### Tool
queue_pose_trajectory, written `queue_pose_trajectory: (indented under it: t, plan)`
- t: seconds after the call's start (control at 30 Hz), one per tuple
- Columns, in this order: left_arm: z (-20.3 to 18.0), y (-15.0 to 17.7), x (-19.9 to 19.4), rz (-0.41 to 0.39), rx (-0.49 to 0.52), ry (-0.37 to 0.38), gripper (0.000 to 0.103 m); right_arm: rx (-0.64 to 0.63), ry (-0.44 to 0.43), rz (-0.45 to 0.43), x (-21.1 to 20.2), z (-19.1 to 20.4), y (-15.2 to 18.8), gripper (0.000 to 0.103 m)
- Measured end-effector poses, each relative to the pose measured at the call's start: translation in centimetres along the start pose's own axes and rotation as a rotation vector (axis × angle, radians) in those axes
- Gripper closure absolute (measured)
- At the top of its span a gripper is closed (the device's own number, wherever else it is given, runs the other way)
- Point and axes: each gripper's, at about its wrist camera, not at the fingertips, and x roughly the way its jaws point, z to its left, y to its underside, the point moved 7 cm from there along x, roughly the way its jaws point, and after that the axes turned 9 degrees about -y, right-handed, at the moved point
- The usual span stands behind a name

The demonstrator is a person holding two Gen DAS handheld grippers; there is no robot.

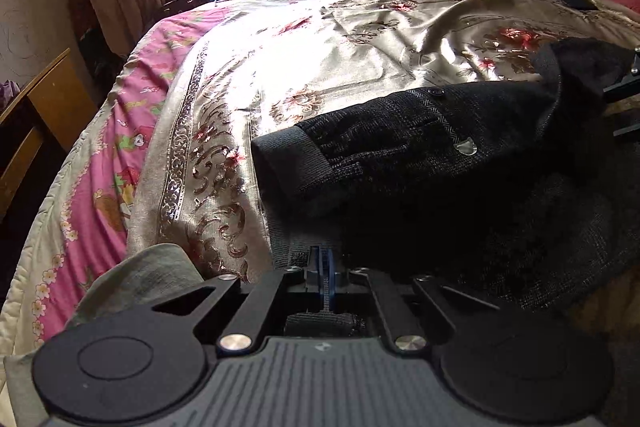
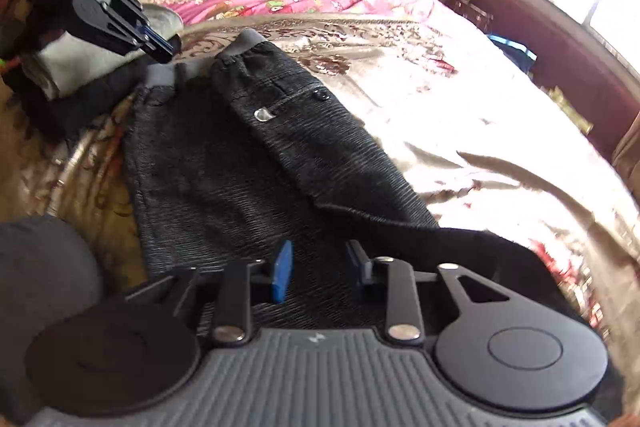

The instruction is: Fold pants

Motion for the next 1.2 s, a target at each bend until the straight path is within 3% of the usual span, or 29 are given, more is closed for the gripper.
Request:
queue_pose_trajectory:
  t: [0.07,0.13,0.27,0.33,0.37,0.4,0.43,0.47,0.6,0.73,0.77,0.83,0.93,1.0,1.17,1.2]
  plan:
    - [-1.0,-0.3,-0.1,-0.028,0.083,-0.03,0.081,-0.085,0.021,0.024,2.0,-0.2,-0.3,0.055]
    - [-1.9,-0.6,0.2,-0.049,0.126,-0.019,0.071,-0.13,0.02,0.022,3.6,-0.6,-0.7,0.055]
    - [-3.8,-0.9,1.4,-0.09,0.201,-0.021,0.061,-0.324,0.047,0.008,6.3,0.0,-1.2,0.04]
    - [-5.0,-0.8,1.7,-0.101,0.24,-0.01,0.059,-0.389,0.071,0.034,7.9,0.2,-1.1,0.043]
    - [-5.7,-0.7,1.8,-0.114,0.275,-0.015,0.058,-0.401,0.087,0.048,8.7,0.0,-1.0,0.052]
    - [-6.5,-0.5,1.8,-0.134,0.312,-0.031,0.051,-0.387,0.085,0.063,9.2,-0.3,-1.0,0.064]
    - [-7.0,-0.4,1.9,-0.155,0.341,-0.053,0.044,-0.326,0.055,0.078,9.4,-0.9,-1.2,0.088]
    - [-7.4,-0.3,2.1,-0.171,0.362,-0.07,0.043,-0.235,0.026,0.071,9.2,-1.6,-1.7,0.094]
    - [-7.8,-0.6,3.3,-0.217,0.398,-0.15,0.042,0.005,-0.053,-0.008,5.7,-3.5,-3.9,0.099]
    - [-7.6,-1.9,4.4,-0.273,0.432,-0.237,0.041,0.115,-0.109,-0.045,2.6,-4.5,-5.4,0.099]
    - [-7.3,-2.3,4.8,-0.266,0.416,-0.242,0.043,0.138,-0.122,-0.047,2.1,-4.6,-5.6,0.099]
    - [-6.4,-3.0,5.5,-0.245,0.382,-0.25,0.068,0.167,-0.151,-0.045,1.3,-4.5,-5.7,0.099]
    - [-4.0,-3.9,4.0,-0.252,0.311,-0.248,0.071,0.16,-0.167,-0.041,-0.1,-3.6,-5.8,0.101]
    - [-2.7,-3.8,2.0,-0.268,0.302,-0.251,0.072,0.181,-0.225,-0.051,-1.7,-2.3,-5.8,0.103]
    - [-3.3,0.4,-1.0,-0.228,0.327,-0.243,0.076,0.116,-0.281,-0.058,-2.3,3.6,-4.4,0.103]
    - [-3.4,1.4,-0.9,-0.21,0.326,-0.253,0.084,0.099,-0.265,-0.048,-1.6,4.2,-4.0,0.103]
